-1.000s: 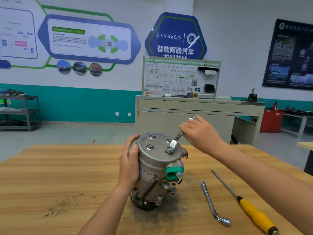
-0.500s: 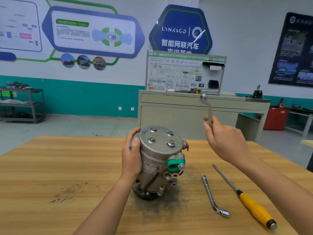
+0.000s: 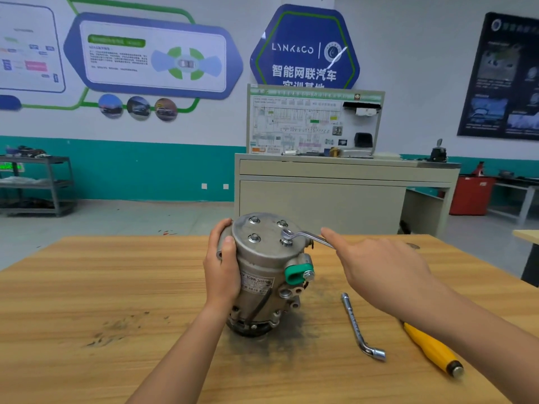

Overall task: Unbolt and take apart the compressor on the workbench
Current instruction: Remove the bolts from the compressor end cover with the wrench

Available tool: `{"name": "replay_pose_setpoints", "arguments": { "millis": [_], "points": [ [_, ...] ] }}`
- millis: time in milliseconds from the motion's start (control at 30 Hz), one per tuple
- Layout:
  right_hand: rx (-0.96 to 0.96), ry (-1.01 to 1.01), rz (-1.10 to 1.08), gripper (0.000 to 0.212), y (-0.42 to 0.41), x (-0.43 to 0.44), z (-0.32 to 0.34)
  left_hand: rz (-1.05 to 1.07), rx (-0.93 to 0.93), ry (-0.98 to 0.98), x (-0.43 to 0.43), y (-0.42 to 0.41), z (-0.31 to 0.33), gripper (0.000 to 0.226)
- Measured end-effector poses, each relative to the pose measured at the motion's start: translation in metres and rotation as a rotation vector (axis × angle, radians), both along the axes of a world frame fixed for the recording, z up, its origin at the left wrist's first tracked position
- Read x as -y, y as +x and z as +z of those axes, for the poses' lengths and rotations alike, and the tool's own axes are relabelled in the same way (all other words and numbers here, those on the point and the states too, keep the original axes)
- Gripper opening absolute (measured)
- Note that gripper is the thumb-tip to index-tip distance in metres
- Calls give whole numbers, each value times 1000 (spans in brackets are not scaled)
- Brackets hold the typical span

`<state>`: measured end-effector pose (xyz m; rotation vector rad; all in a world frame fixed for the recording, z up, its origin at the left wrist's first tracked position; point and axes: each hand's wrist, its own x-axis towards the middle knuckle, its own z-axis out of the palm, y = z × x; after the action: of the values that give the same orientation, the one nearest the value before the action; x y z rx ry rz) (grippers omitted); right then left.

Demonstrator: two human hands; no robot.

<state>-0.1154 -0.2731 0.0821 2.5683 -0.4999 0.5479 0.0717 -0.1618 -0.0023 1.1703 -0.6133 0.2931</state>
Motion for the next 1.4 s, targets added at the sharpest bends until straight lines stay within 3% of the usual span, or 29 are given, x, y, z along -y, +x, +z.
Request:
{"name": "replay_pose_setpoints", "arguments": {
  "millis": [300, 367, 433, 533, 567, 667, 800, 900, 1000, 1100, 1200, 1267, 1400],
  "points": [
    [-76, -20, 1, 74, -1, -16, -5, 5, -9, 0, 0, -1, 0, 27],
    [-20, -84, 19, 75, -5, -20, -13, 0, -23, -8, -2, 0, -1, 28],
    [89, -160, 50, 66, -10, -13, -17, 4, -16, -20, -3, 1, -1, 28],
    [327, -291, 239, 23, -3, 14, -22, 6, -29, -34, -5, 1, -1, 29],
    [352, -299, 308, 22, 3, 23, -21, -1, -32, -32, -6, 2, -1, 29],
    [330, -274, 501, 23, 24, 54, -17, -26, -26, -29, -6, 4, -3, 31],
    [253, -297, 480, 29, 77, 62, 8, -46, 11, 13, -2, 6, 3, 28],
    [65, -299, 520, 25, 110, 48, 33, -52, 18, 30, -1, 5, 5, 32],
    [138, -387, 616, 9, 109, 47, 41, -41, -16, 1, -2, 4, 2, 31],
    [251, -214, 522, 6, 94, 50, 23, -20, -35, -39, -6, 2, 0, 39],
    [528, 314, 279, 24, 79, 53, 21, -3, -42, -64, -10, 1, -2, 43],
    [593, 554, 288, 27, 63, 53, 24, 10, -42, -89, -11, 0, -4, 42],
    [312, 185, 258, 33, 28, 24, 6, 75, -52, -135, -8, -7, -8, 38]
  ]
}}
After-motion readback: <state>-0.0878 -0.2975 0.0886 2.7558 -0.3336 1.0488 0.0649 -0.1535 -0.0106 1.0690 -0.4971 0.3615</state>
